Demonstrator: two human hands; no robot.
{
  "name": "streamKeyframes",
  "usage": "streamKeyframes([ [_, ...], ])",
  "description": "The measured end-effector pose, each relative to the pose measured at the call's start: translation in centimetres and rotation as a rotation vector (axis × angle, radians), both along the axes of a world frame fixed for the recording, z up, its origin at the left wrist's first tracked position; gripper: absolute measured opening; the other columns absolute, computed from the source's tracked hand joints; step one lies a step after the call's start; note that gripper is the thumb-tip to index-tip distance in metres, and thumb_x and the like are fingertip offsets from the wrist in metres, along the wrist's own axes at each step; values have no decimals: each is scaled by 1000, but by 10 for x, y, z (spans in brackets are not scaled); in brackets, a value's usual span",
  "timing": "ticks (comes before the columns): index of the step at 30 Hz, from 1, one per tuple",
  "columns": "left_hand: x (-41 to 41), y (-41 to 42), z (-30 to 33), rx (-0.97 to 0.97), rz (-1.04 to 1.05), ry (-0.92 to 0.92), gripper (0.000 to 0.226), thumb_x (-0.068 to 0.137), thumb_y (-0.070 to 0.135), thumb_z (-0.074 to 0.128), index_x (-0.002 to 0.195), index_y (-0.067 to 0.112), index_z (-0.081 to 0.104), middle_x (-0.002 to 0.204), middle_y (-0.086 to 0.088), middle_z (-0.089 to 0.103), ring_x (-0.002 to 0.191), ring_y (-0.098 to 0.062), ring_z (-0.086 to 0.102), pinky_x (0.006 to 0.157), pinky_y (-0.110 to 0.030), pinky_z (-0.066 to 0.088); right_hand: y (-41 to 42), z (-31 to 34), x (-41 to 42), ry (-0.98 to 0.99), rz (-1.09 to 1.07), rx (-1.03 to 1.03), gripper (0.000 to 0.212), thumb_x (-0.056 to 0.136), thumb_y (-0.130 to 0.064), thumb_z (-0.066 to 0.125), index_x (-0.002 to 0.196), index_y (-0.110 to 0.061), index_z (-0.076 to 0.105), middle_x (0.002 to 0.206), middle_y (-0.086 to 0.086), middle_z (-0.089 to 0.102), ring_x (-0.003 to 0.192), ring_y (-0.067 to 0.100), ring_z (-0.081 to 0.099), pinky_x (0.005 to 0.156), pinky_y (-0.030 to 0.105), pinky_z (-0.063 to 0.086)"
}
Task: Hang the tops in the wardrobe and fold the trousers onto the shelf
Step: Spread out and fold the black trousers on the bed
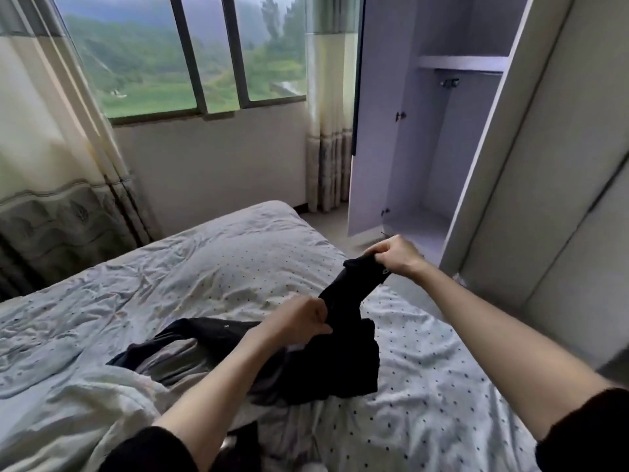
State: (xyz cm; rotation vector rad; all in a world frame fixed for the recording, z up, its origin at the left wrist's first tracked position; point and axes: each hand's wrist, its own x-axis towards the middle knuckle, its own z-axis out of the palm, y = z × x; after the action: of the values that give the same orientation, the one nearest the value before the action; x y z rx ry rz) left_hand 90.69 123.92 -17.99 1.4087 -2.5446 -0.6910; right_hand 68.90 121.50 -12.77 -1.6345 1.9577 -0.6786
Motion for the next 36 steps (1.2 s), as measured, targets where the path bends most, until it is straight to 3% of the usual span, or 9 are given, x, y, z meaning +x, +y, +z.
streamKeyframes([
  [4, -11, -6, -25, -42, -58, -91, 35, 82, 29, 66, 114, 17, 61, 112, -2, 62, 107, -21, 56, 90, -36, 42, 14, -24, -28, -14, -51, -131, 37, 84, -9, 49, 96, -34, 74, 109, -9, 70, 112, 17, 57, 104, 48, 34],
  [8, 1, 6, -76, 21, -75, -335, 56, 85, 30, 60, 138, 26, 40, 134, 3, 44, 126, -18, 39, 97, -37, 29, 52, -99, -53, 196, 228, 384, 30, 92, -11, 52, 109, -27, 71, 123, -7, 64, 117, 18, 55, 104, 43, 40],
  [11, 12, 8, -105, -38, -43, -384, 64, 86, 28, 58, 144, 27, 30, 146, 5, 31, 135, -16, 28, 103, -37, 24, 92, -163, -53, 144, 278, 631, 28, 93, -11, 50, 110, -17, 72, 119, -3, 66, 104, 15, 62, 86, 25, 48],
  [15, 20, -5, -127, -103, -21, -483, 72, 88, 25, 57, 149, 25, 19, 156, 1, 16, 142, -17, 13, 107, -39, 19, 119, -214, -41, 23, 161, 619, 30, 95, -16, 46, 112, -6, 69, 97, -10, 73, 80, 13, 62, 61, 21, 40],
  [19, 12, -22, -157, -82, -72, -560, 74, 90, 21, 55, 150, 23, 13, 159, -1, 5, 145, -18, 5, 108, -42, 17, 117, -259, -34, -84, -34, 569, 31, 97, -24, 44, 122, -17, 61, 108, 10, 68, 88, 24, 63, 83, 34, 49],
  [24, -27, -35, -201, -55, -125, -498, 69, 95, 29, 50, 151, 25, 9, 159, 2, -1, 146, -16, 0, 110, -44, 14, 87, -302, -39, -122, -183, 614, 41, 98, -34, 42, 136, -20, 44, 130, 4, 54, 117, 25, 50, 102, 46, 39],
  [29, -63, -41, -227, -44, -110, -472, 70, 93, 56, 40, 150, 26, 13, 155, 2, 21, 138, -21, 24, 105, -41, 22, 57, -334, -46, -60, -253, 697, 42, 98, -34, 38, 137, -18, 36, 142, 4, 43, 128, 29, 41, 108, 52, 24],
  [33, -71, -29, -246, -100, -24, -488, 55, 92, 58, 40, 137, 26, 42, 114, 7, 58, 109, -17, 47, 93, -35, 25, 33, -358, -55, -133, -277, 704, 72, 96, -42, 44, 152, -18, 5, 155, 2, 25, 139, 29, 29, 110, 55, 17],
  [36, -67, -25, -251, -82, -13, -478, 39, 91, 48, 51, 124, 28, 51, 106, 11, 59, 103, -14, 48, 88, -33, 20, 21, -367, -63, -386, -298, 609, 65, 91, -31, 59, 146, -13, 30, 141, 3, 47, 131, 26, 43, 108, 46, 31],
])
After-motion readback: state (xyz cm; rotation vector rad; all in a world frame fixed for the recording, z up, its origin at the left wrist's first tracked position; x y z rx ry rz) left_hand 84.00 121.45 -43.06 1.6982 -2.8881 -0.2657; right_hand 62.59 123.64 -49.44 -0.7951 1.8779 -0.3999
